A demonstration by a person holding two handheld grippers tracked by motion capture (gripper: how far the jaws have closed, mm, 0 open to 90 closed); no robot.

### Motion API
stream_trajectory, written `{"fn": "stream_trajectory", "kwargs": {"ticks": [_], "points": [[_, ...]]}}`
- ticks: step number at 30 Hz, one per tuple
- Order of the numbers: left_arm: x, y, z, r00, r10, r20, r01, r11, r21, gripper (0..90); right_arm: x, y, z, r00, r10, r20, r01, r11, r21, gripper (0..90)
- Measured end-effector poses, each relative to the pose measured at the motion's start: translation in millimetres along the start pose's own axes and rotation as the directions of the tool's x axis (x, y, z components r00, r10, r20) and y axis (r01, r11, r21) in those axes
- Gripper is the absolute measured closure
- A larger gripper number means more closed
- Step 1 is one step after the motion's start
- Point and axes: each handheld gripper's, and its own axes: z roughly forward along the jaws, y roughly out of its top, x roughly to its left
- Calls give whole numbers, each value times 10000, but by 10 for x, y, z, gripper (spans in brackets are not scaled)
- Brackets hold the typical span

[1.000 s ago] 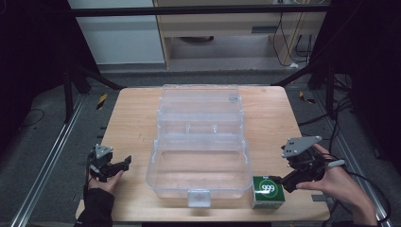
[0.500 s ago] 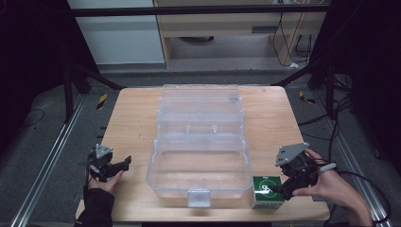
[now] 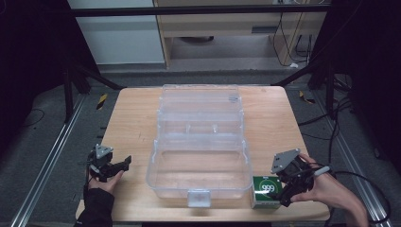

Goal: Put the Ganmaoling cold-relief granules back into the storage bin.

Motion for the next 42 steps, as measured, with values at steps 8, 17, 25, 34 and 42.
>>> {"fn": "stream_trajectory", "kwargs": {"ticks": [8, 17, 25, 34, 42], "points": [[0, 0, 3, 10000, 7, 8, -7, 10000, 10, 222, 29, -6, 98, 9996, -163, -227, 173, 9989, 440, 11], [0, 0, 4, 10000, 7, 9, -7, 10000, 12, 222, 43, -15, 204, 9990, -309, -338, 331, 9973, 662, 7], [0, -1, 6, 10000, 11, 10, -11, 10000, 18, 222, 59, -23, 287, 9979, -509, -403, 546, 9938, 968, 6], [6, -2, 5, 10000, 14, 0, -14, 10000, 20, 223, 61, -17, 386, 9947, -834, -605, 897, 9897, 1118, 8], [4, -2, 8, 10000, 34, -5, -34, 10000, 29, 223, 82, -48, 465, 9924, -961, -764, 1056, 9856, 1319, 11]]}}
